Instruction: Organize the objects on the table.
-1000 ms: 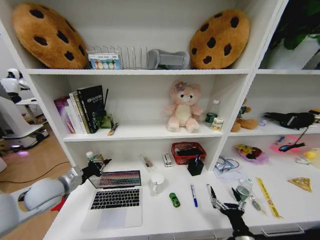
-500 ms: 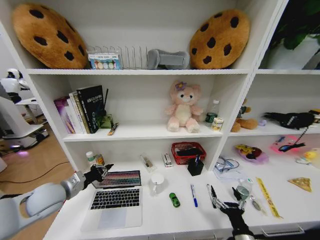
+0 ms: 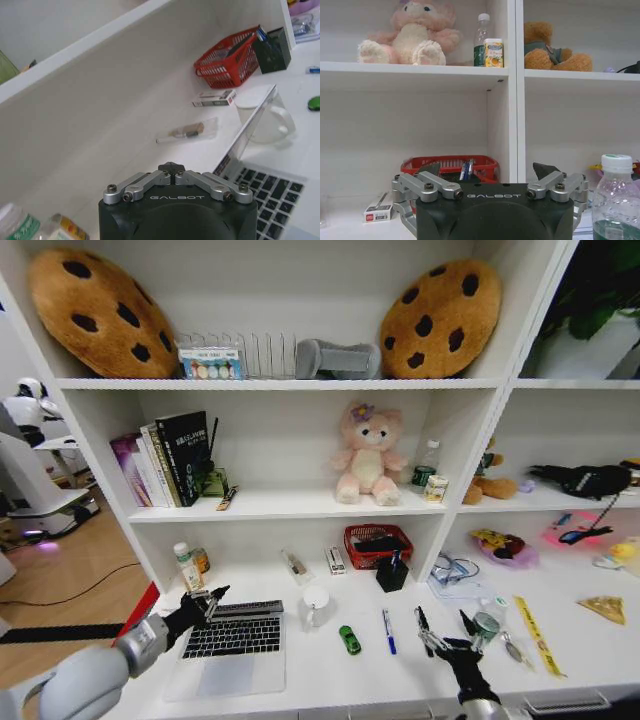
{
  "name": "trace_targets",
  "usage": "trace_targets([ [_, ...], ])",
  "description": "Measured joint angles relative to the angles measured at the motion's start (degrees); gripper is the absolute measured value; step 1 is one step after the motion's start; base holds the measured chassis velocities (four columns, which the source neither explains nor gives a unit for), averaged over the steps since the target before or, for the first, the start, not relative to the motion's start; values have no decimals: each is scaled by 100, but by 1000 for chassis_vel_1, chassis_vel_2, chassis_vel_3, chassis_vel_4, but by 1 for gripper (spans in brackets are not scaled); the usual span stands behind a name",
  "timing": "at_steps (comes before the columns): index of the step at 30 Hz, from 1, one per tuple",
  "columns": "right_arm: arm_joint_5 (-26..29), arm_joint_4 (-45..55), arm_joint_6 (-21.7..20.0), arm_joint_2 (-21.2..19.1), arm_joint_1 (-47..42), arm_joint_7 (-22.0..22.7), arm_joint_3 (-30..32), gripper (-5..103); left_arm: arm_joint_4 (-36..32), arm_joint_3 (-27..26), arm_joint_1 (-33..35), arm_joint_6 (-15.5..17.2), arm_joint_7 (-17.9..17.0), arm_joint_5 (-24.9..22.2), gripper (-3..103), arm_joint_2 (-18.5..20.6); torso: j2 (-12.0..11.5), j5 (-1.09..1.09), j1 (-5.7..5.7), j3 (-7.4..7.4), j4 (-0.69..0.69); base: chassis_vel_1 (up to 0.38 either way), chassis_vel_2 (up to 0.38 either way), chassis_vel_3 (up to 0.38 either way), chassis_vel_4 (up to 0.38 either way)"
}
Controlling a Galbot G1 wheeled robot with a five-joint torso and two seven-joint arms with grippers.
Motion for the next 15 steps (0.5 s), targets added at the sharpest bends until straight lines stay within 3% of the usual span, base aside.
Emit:
trace_targets([
  [1, 0, 0, 0, 0, 0, 0, 0, 100, 0, 0, 0, 0, 0, 0, 0, 0, 0, 0, 0, 0, 0, 0, 0, 0, 0],
  [3, 16, 79, -4, -12, -57, 16, 26, 100, -168, -190, 800, -333, 55, 629, 0, -747, 1, 4, -1, -1, 6, 0, 0, 0, 0],
  [5, -27, 96, -30, -16, -9, 22, -7, 100, -169, -36, 1109, -559, 98, 1040, 0, -1294, 0, 5, -1, -1, 11, 0, 0, 0, 0],
  [6, -27, 96, -30, -16, -9, 22, -7, 100, -169, -36, 1109, -559, 98, 1040, 0, -1294, 0, 5, -1, -1, 11, 0, 0, 0, 0],
  [9, -125, 118, -18, 1, -86, 28, -66, 100, -128, 402, 996, -758, 129, 1504, 0, -1959, 1, 6, -2, -1, 2, 0, 0, 0, 0],
  [10, -125, 118, -18, 1, -86, 28, -66, 100, -128, 402, 996, -758, 129, 1504, 0, -1959, 1, 6, -2, -1, 2, 0, 0, 0, 0],
  [12, -208, 125, 42, 16, -204, 33, -86, 100, -46, 864, 727, -871, 131, 1826, 0, -2490, 1, 5, -2, -1, 2, 0, 0, 0, 0],
  [13, -208, 125, 42, 16, -204, 33, -86, 100, -46, 864, 727, -871, 131, 1826, 0, -2490, 1, 5, -2, -1, 2, 0, 0, 0, 0],
  [15, -239, 144, 83, 29, -280, 33, -82, 100, 3, 1133, 544, -930, 101, 1969, 0, -2878, 1, 5, -2, -1, 4, 0, 0, 0, 0],
])
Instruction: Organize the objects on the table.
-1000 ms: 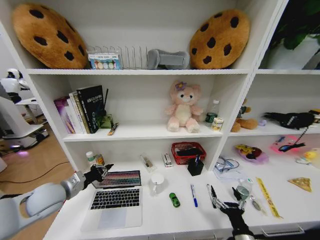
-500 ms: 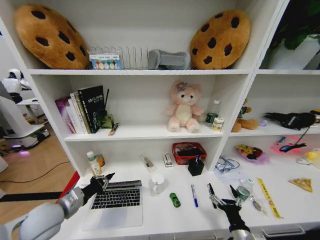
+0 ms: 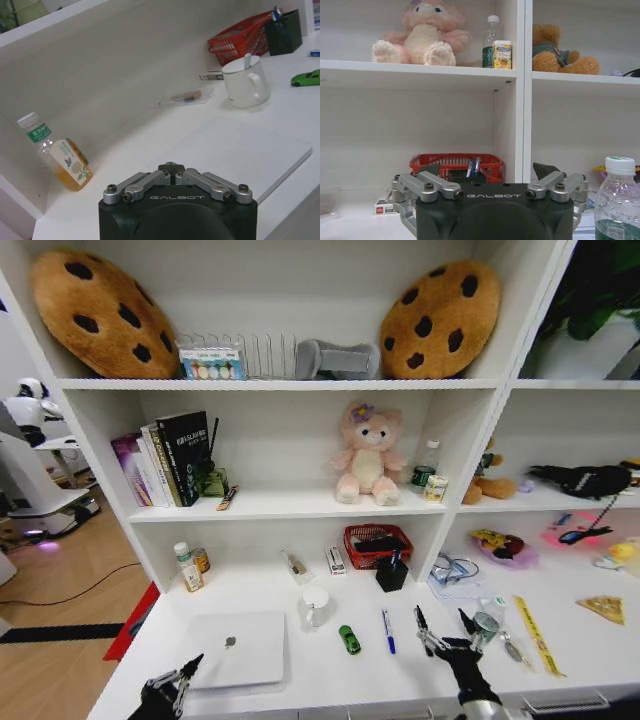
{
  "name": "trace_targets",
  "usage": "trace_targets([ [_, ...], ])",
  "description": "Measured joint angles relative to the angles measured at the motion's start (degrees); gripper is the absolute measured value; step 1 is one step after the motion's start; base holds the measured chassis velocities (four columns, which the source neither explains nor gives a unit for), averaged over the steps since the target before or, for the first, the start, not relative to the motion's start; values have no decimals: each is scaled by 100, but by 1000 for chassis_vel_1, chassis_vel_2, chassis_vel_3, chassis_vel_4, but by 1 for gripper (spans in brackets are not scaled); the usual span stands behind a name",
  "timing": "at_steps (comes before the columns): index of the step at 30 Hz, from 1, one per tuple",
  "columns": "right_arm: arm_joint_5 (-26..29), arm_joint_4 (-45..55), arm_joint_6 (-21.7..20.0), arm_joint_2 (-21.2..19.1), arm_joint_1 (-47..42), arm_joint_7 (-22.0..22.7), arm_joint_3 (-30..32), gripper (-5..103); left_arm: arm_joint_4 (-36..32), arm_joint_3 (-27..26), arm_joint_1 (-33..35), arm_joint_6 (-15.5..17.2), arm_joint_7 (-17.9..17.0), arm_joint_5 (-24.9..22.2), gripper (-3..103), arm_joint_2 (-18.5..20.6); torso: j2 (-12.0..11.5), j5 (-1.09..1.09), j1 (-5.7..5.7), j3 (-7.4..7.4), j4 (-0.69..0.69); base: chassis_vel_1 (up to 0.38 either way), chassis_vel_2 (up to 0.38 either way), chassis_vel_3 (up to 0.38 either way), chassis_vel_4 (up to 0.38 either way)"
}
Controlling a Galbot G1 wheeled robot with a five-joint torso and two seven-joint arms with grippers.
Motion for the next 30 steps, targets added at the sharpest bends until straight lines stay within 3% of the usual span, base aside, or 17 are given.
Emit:
trace_targets([
  [3, -4, 12, 18, 5, -49, -13, 6, 100, 3, 147, -148, -15, -68, -33, -1, -273, 0, 0, 0, 0, 1, 0, 0, 0, 0],
  [5, -5, 48, 59, 14, -128, -115, 10, 100, -2, 273, -543, 0, -180, -364, 9, -833, 1, 0, 0, 0, 1, 0, 0, 0, 0],
  [6, -5, 48, 59, 14, -128, -115, 10, 100, -2, 273, -543, 0, -180, -364, 9, -833, 1, 0, 0, 0, 1, 0, 0, 0, 0],
  [8, -30, 71, 83, 0, -175, -229, -39, 100, -18, 268, -861, 50, -254, -692, 15, -1197, 0, -1, 0, 0, 0, 0, 0, 0, 0],
  [9, -115, 91, 107, -25, -215, -367, -162, 100, -55, 174, -1145, 138, -339, -1055, 25, -1468, 0, 0, 0, 0, 1, 0, 0, 0, 0],
  [10, -115, 91, 107, -25, -215, -367, -162, 100, -55, 174, -1145, 138, -339, -1055, 25, -1468, 0, 0, 0, 0, 1, 0, 0, 0, 0],
  [12, -270, 87, 128, -66, -250, -567, -424, 100, -118, -18, -1479, 302, -476, -1473, 35, -1701, 0, 1, 0, 0, 0, 0, 0, 0, 0],
  [14, -338, 44, 145, -73, -257, -648, -545, 100, -147, -95, -1625, 429, -547, -1663, 35, -1795, 0, 0, 0, 0, 1, 0, 0, 0, 0],
  [17, -502, -313, 178, -109, -169, -874, -949, 100, -178, -267, -1899, 704, -725, -2040, 52, -2060, 0, -1, 1, 0, -1, 0, 0, 0, 0],
  [18, -502, -313, 178, -109, -169, -874, -949, 100, -178, -267, -1899, 704, -725, -2040, 52, -2060, 0, -1, 1, 0, -1, 0, 0, 0, 0],
  [21, -597, -700, 185, -215, 16, -980, -1219, 100, -137, -344, -1935, 789, -818, -2191, 69, -2345, 0, 0, 1, 1, 5, 0, 0, 0, 0],
  [25, -623, -820, 191, -286, 70, -1016, -1286, 100, -126, -364, -1908, 782, -823, -2200, 74, -2462, 0, 1, 1, 0, 1, 0, 0, 0, 0],
  [27, -641, -915, 192, -414, 156, -1041, -1355, 100, -136, -377, -1845, 729, -823, -2203, 90, -2613, 0, 0, 1, 0, 1, 0, 0, 0, 0],
  [30, -632, -956, 117, -531, 263, -1047, -1425, 100, -247, -369, -1774, 679, -821, -2206, 98, -2755, 0, 0, 0, 0, -1, 0, 0, 0, 0],
])
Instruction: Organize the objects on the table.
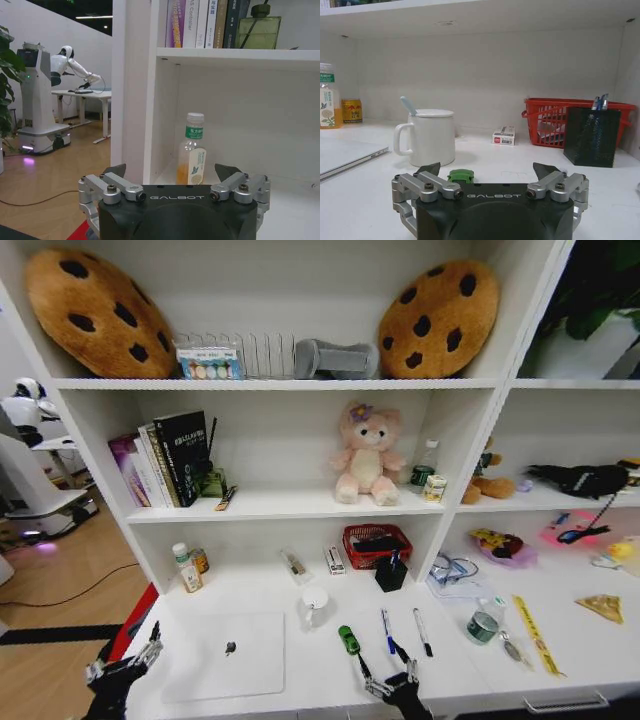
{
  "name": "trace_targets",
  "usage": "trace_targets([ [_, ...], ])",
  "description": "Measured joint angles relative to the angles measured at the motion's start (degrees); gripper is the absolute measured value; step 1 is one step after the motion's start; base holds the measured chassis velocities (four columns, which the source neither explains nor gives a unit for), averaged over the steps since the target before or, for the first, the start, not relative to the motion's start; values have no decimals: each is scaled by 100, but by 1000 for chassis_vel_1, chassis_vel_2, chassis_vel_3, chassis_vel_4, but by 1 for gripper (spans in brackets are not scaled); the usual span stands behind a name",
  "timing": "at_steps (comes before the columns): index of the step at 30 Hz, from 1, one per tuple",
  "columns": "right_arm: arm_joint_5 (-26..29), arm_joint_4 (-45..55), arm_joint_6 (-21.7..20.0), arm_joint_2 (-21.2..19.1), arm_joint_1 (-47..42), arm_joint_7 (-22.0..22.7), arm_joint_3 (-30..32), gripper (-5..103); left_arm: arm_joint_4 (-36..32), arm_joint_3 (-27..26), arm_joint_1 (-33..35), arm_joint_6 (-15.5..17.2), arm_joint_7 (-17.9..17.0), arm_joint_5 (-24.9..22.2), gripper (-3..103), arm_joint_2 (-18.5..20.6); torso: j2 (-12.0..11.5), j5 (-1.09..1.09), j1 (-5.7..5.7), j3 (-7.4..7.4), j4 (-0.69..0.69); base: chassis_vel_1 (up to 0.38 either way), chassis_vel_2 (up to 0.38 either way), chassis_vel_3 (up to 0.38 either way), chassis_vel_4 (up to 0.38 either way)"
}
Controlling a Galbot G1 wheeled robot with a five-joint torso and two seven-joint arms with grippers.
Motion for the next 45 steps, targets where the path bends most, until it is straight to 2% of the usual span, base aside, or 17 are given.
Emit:
trace_targets([
  [1, 0, 0, 0, 0, 0, 0, 0, 100, 0, 0, 0, 0, 0, 0, 98, 0, 0, 0, 0, 0, 0, 0, 0, 0, 0],
  [3, 263, -191, -338, -325, 507, 72, -342, 100, -77, 29, -88, 67, -35, 8, 100, -110, -1, 0, 1, 0, 3, 0, 0, 0, 0],
  [11, 312, -529, -538, -432, 974, 144, -715, 100, -148, 92, -27, 48, -63, 96, 100, -245, 0, 0, 1, 0, 2, 0, 0, 0, 0],
  [13, 313, -530, -587, -421, 1012, 159, -771, 103, -163, 96, -11, 41, -63, 97, 100, -257, 0, -1, 1, 0, 2, 0, 0, 0, 0],
  [16, 250, -573, -671, -436, 1099, 187, -934, 92, -186, 92, -42, 41, -82, 79, 100, -233, 0, -1, 1, 0, 2, 0, 0, 0, 0],
  [17, 250, -573, -671, -436, 1099, 187, -934, 92, -186, 92, -42, 41, -82, 79, 100, -233, 0, -1, 1, 0, 2, 0, 0, 0, 0],
  [20, 245, -626, -703, -440, 1153, 211, -1006, 77, -204, 82, -56, 57, -98, 52, 100, -204, -1, -1, 1, 0, 2, 0, 0, 0, 0],
  [21, 245, -626, -703, -440, 1153, 211, -1006, 77, -204, 82, -56, 57, -98, 52, 100, -204, -1, -1, 1, 0, 2, 0, 0, 0, 0],
  [22, 253, -644, -710, -433, 1176, 222, -1016, 71, -203, 82, -57, 59, -101, 39, 100, -199, -1, -1, 1, 0, 2, 0, 0, 0, 0],
  [23, 254, -656, -716, -425, 1192, 232, -1020, 71, -203, 83, -53, 60, -102, 22, 100, -198, -1, -1, 0, 0, 2, 0, 0, 0, 0],
  [26, 244, -663, -726, -404, 1207, 244, -1022, 60, -199, 83, -44, 56, -102, 9, 100, -196, -1, -1, 1, 0, 2, 0, 0, 0, 0],
  [27, 244, -663, -726, -404, 1207, 244, -1022, 60, -199, 83, -44, 56, -102, 9, 100, -196, -1, -1, 1, 0, 2, 0, 0, 0, 0],
  [31, 234, -639, -739, -364, 1185, 260, -999, 38, -201, 74, -32, 49, -102, -34, 100, -191, 0, -1, 1, 0, 2, 0, 0, 0, 0],
  [40, 183, -369, -738, -334, 907, 272, -806, 36, -207, 95, -30, 36, -102, -41, 100, -193, 0, -1, 0, 0, 2, 0, 0, 0, 0],
  [43, 196, 0, -728, -365, 651, 271, -622, 36, -207, 99, -30, 28, -102, -39, 100, -193, -1, 0, 0, 0, 2, 0, 0, 0, 0],
  [45, 243, 640, -726, -477, 292, 278, -327, 36, -196, 101, -33, 5, -102, -39, 100, -192, 0, 0, 0, 0, 1, 0, 0, 0, 0],
])
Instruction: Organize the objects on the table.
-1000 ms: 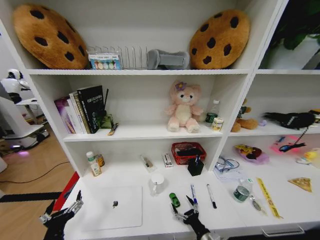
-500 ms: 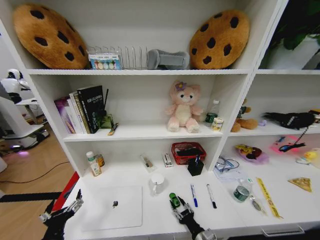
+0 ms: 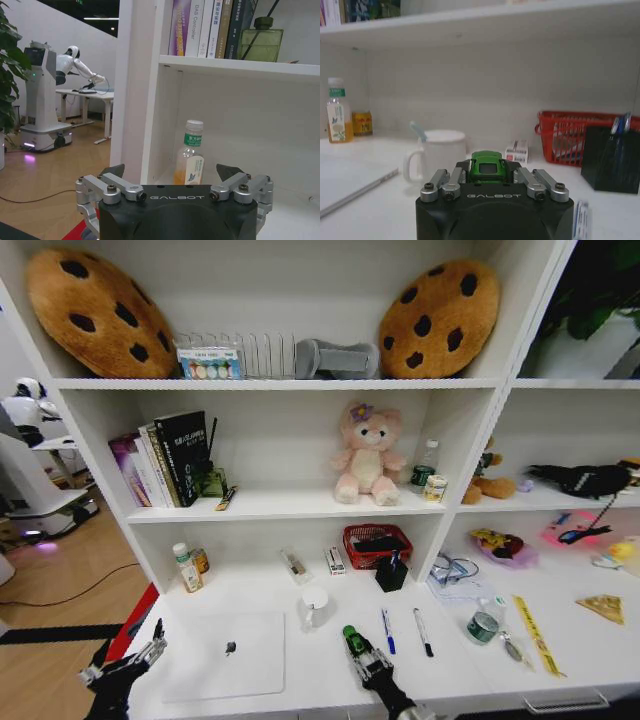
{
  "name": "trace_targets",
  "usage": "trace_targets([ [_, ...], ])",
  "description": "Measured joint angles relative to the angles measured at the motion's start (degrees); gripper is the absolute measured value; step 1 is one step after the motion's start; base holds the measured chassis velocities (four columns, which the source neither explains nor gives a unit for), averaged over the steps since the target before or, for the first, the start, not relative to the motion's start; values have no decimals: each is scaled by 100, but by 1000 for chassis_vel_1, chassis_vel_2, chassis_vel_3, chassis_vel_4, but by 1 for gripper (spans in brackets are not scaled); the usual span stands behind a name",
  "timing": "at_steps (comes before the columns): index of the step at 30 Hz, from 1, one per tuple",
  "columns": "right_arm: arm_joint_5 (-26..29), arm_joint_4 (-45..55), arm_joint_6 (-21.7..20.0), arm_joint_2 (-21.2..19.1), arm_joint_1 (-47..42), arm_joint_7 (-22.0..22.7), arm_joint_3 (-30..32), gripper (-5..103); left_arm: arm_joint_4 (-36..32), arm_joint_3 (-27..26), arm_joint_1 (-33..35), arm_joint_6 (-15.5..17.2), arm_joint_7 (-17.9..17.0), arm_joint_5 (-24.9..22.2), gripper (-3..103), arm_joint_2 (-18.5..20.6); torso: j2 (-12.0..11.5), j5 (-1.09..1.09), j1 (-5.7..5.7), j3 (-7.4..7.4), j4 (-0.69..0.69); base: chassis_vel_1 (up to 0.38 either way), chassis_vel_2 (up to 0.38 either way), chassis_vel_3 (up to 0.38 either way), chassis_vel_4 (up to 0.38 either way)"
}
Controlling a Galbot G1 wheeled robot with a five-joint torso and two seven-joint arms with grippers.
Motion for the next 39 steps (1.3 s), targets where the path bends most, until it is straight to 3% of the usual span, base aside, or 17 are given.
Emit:
trace_targets([
  [5, 183, 958, -228, -254, -372, 232, 465, 36, 32, 50, -1, -63, 20, 41, 100, -14, 0, 0, 0, 0, 0, 0, 0, 0, 0],
  [8, 860, 1811, -604, -576, -338, 413, 780, 36, 34, 127, 17, -151, 113, 131, 100, -67, 0, 0, 0, 0, 0, 0, 0, 0, 0],
  [9, 860, 1811, -604, -576, -338, 413, 780, 36, 34, 127, 17, -151, 113, 131, 100, -67, 0, 0, 0, 0, 0, 0, 0, 0, 0],
  [12, 1711, 2365, -1127, -962, 179, 603, 903, 36, -28, 137, 79, -215, 201, 196, 100, -19, 0, 0, 0, 0, 1, 0, 0, 0, 0],
  [13, 1711, 2365, -1127, -962, 179, 603, 903, 36, -28, 137, 79, -215, 201, 196, 100, -19, 0, 0, 0, 0, 1, 0, 0, 0, 0],
  [16, 2700, 2492, -1681, -1502, 1163, 855, 906, 36, -133, 80, 140, -291, 347, 290, 100, 217, 0, 2, 0, 0, 3, 0, 0, 0, 0],
  [19, 2950, 2487, -1776, -1669, 1485, 903, 851, 36, -147, 57, 142, -311, 394, 351, 100, 301, 0, 1, 0, 0, 1, 0, 0, 0, 0],
  [25, 3959, 1771, -2011, -2207, 3245, 1078, 358, 36, -162, 95, 80, -313, 531, 691, 100, 703, 0, 2, 0, 1, -2, 0, 0, 0, 0],
  [26, 3959, 1771, -2011, -2207, 3245, 1078, 358, 36, -162, 95, 80, -313, 531, 691, 100, 703, 0, 2, 0, 1, -2, 0, 0, 0, 0],
  [30, 4521, 1251, -2136, -2410, 4612, 1148, -266, 36, -172, 200, -26, -191, 514, 786, 100, 734, 0, -2, 1, 1, 2, 0, 0, 0, 0],
  [32, 4601, 1117, -2163, -2424, 4923, 1157, -503, 36, -185, 228, -43, -161, 501, 803, 100, 712, -1, -1, 1, 1, 2, 0, 0, 0, 0],
  [35, 4714, 633, -2228, -2313, 5928, 1160, -1446, 36, -197, 277, -40, -131, 478, 871, 100, 591, -1, -1, 1, 1, 0, 0, 0, 0, 0],
  [39, 4717, 286, -2245, -2135, 6555, 1161, -2030, 36, -197, 267, -15, -131, 477, 879, 100, 535, -1, 0, 0, 1, 1, 0, 0, 0, 0],
])
